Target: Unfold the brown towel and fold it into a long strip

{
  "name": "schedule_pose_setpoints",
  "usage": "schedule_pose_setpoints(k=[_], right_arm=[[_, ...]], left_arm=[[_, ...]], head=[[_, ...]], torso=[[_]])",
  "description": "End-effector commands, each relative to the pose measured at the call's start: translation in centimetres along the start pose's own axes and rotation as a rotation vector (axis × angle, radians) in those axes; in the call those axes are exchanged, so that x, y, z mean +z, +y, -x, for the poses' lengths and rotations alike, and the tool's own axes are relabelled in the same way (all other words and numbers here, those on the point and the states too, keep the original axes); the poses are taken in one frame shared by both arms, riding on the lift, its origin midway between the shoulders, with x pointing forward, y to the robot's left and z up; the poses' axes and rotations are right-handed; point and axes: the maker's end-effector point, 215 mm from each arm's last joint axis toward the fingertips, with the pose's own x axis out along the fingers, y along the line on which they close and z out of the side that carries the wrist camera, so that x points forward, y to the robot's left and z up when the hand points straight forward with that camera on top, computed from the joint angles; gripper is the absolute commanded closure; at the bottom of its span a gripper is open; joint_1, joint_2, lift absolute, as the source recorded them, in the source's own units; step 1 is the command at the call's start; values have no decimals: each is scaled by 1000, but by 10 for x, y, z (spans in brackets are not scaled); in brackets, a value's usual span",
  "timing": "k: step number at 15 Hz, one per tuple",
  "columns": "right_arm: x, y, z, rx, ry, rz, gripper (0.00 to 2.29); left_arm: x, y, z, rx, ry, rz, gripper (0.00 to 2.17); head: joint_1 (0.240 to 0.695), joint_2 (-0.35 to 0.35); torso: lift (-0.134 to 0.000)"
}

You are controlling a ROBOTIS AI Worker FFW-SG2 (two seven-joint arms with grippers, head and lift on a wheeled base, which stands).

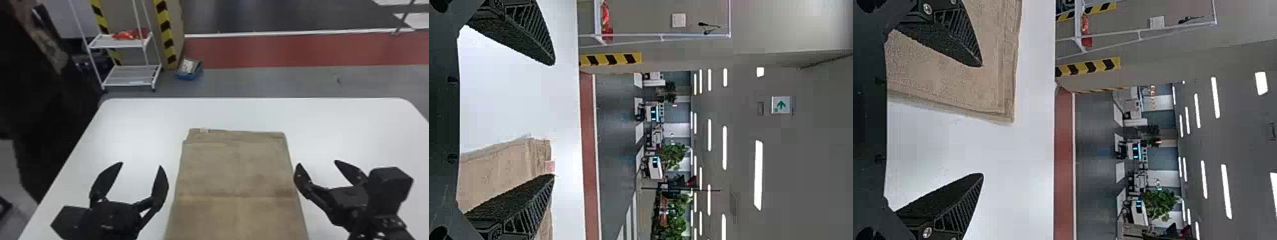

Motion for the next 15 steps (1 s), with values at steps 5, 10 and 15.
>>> schedule_pose_setpoints(k=[5, 10, 15], right_arm=[[-16, -4, -63, 27, 94, -2, 97], [-13, -1, -103, 88, 109, -5, 97], [-35, -2, -129, 115, 151, -22, 103]], left_arm=[[-6, -1, -3, 0, 7, 5, 73], [-7, -3, -7, -4, 7, 6, 73], [-18, -7, -21, -10, 29, 18, 73]], head=[[695, 94], [695, 98], [695, 97]], torso=[[-114], [-114], [-114]])
